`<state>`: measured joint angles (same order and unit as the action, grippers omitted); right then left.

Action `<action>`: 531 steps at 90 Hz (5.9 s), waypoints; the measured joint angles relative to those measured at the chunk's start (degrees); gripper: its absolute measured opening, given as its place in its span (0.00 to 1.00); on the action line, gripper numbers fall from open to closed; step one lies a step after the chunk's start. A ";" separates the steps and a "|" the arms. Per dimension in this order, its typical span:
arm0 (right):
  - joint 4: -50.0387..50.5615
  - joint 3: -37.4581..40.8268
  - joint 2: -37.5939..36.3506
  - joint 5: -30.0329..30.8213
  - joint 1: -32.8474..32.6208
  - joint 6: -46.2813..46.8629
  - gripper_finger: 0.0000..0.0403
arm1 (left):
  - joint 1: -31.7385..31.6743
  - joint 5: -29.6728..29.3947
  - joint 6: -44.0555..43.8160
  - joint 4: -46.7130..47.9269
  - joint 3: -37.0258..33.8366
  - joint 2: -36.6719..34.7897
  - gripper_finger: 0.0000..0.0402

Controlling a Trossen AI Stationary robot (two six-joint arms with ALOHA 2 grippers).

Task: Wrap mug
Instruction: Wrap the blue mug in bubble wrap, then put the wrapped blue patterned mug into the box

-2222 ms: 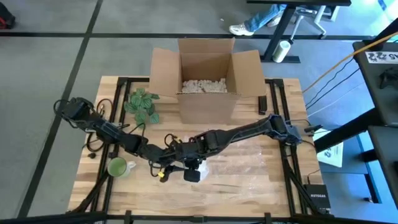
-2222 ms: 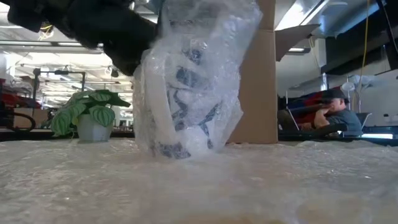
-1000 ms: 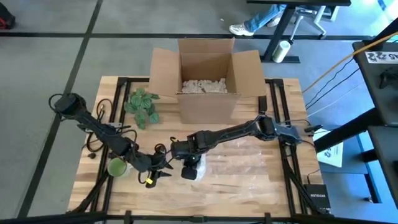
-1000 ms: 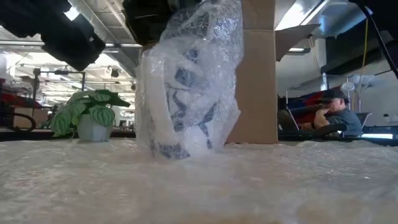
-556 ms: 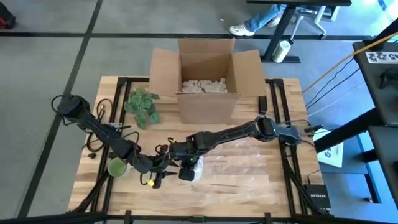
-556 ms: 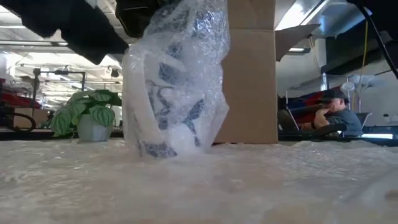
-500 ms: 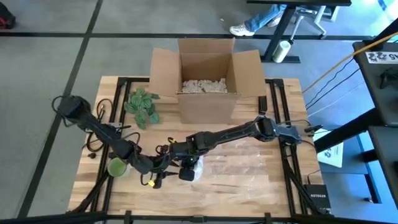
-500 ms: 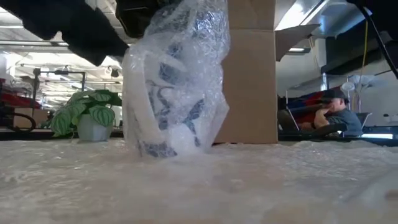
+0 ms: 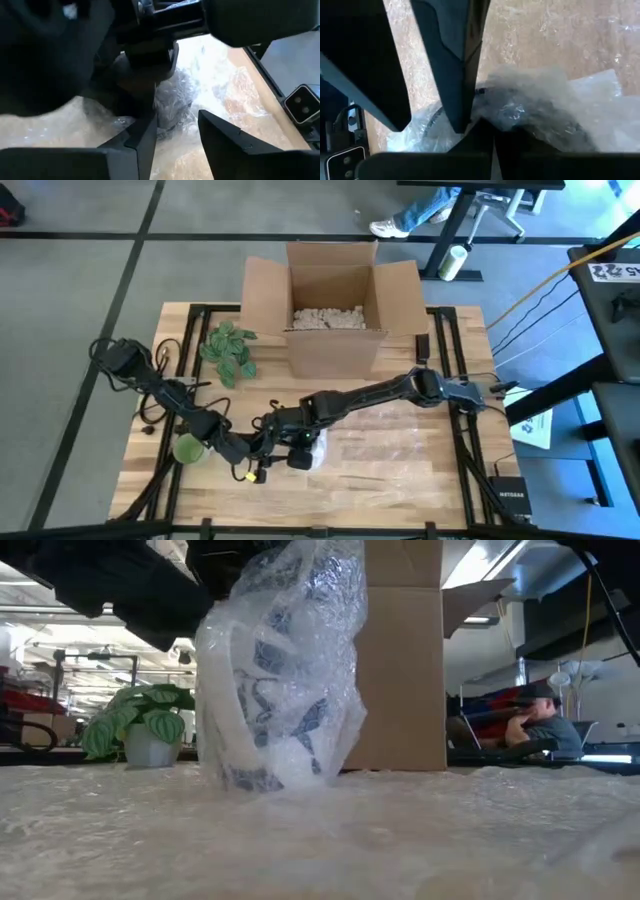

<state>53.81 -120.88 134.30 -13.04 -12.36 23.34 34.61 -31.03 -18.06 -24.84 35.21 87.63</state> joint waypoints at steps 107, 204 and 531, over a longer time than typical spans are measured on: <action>21.99 -13.77 -4.69 14.32 -3.08 0.36 0.00 | 2.47 0.39 4.60 -0.82 -0.16 -6.74 0.32; 17.64 2.25 -14.36 42.27 -25.58 27.24 0.00 | 15.66 -17.11 -4.33 23.54 -10.24 -38.00 0.32; -1.95 13.27 -7.91 1.70 1.77 -0.29 0.11 | -6.08 9.90 1.53 8.09 -20.84 -41.52 0.32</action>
<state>51.87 -107.61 126.39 -11.33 -10.59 23.05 28.53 -21.12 -16.53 -16.75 14.37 46.11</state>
